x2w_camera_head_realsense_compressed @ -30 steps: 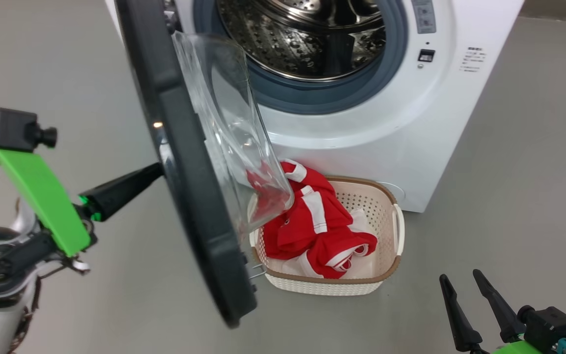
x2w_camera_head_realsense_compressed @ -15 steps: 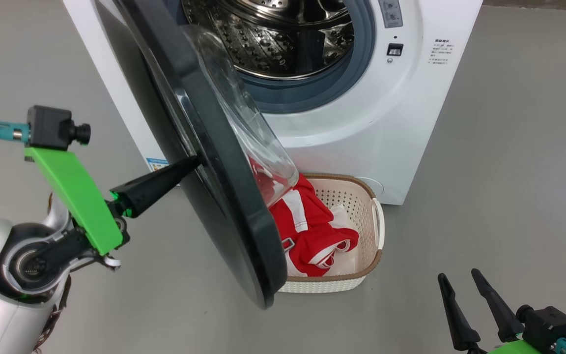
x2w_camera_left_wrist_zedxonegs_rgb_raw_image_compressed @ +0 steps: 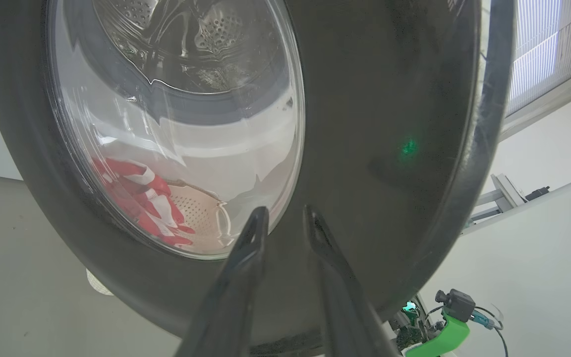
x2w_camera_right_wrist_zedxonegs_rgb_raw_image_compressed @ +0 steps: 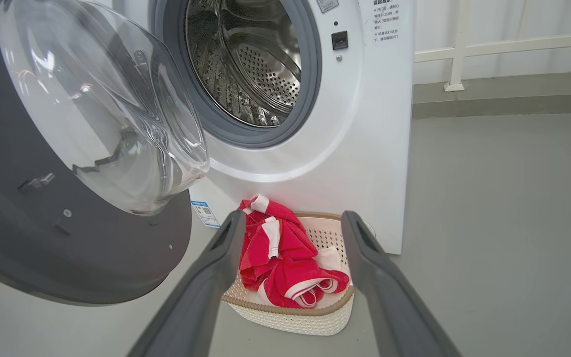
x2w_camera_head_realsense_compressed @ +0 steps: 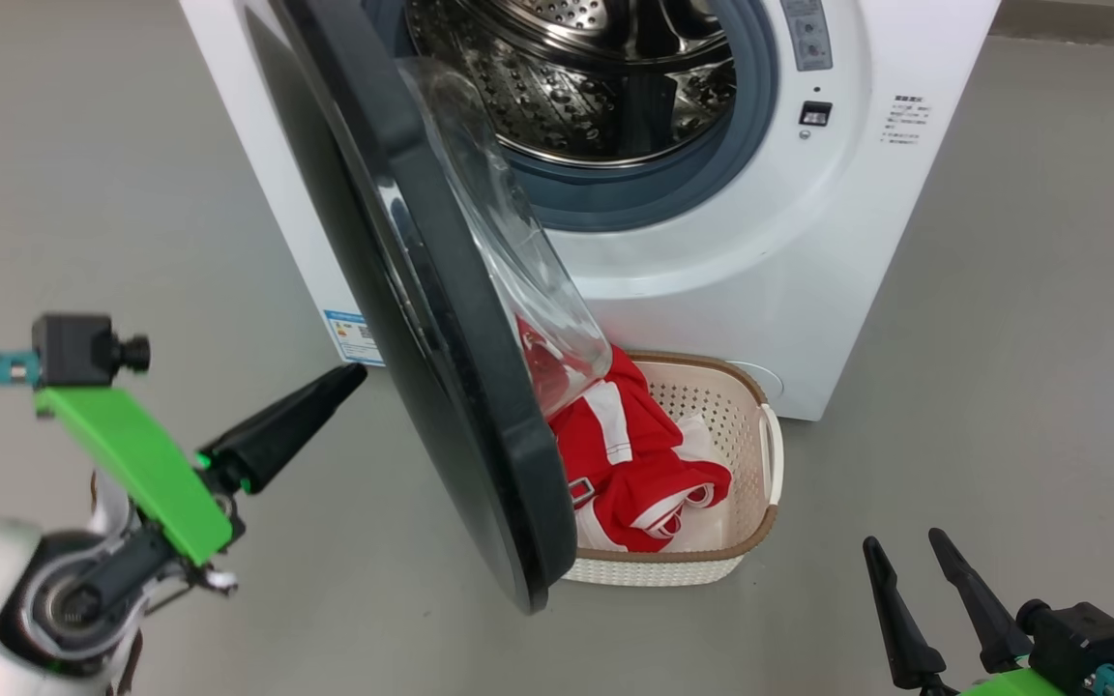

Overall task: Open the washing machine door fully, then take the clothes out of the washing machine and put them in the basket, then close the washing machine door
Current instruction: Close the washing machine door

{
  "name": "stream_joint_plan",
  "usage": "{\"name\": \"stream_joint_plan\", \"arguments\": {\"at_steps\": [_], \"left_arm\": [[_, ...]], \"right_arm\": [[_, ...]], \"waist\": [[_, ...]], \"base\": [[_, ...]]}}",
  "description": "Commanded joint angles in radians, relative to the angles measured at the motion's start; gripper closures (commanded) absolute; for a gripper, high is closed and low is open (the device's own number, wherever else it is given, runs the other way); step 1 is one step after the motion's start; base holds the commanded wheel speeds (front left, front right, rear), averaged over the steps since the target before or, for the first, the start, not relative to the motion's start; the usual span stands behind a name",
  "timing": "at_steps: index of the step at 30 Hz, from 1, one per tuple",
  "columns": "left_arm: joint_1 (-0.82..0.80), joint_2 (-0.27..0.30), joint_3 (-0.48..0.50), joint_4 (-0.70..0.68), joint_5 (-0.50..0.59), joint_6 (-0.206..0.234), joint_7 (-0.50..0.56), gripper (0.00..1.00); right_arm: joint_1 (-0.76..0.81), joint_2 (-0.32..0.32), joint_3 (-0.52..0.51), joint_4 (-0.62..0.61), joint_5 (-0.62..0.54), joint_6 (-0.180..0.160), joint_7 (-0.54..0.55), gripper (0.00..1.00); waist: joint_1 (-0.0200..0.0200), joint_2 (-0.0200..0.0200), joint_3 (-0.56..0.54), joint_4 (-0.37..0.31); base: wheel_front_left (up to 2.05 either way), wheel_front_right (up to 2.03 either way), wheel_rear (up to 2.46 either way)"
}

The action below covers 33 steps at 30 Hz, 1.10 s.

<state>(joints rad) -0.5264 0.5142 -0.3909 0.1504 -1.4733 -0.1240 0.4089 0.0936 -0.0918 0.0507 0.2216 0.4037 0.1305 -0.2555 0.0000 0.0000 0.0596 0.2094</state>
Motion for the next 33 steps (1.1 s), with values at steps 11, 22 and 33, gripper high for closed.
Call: {"name": "stream_joint_plan", "arguments": {"at_steps": [11, 22, 33], "left_arm": [[0.156, 0.038, 0.018, 0.037, 0.009, -0.007, -0.173, 0.0], [0.252, -0.007, -0.028, 0.131, 0.016, -0.007, -0.363, 0.0], [0.295, -0.076, -0.062, 0.239, 0.026, -0.007, -0.552, 0.0]], "right_arm": [[-0.04, -0.009, 0.039, -0.015, -0.015, 0.0, -0.006, 0.0], [-0.059, -0.003, 0.053, -0.005, -0.02, 0.0, -0.006, 0.0], [-0.058, -0.003, 0.058, -0.002, -0.018, 0.0, -0.006, 0.0]], "waist": [[0.0, 0.0, -0.01, 0.04], [0.0, 0.0, -0.008, 0.064], [0.0, 0.0, -0.005, 0.089]], "base": [[0.0, 0.0, 0.0], [0.0, 0.0, 0.0], [0.0, 0.0, 0.0]]}}
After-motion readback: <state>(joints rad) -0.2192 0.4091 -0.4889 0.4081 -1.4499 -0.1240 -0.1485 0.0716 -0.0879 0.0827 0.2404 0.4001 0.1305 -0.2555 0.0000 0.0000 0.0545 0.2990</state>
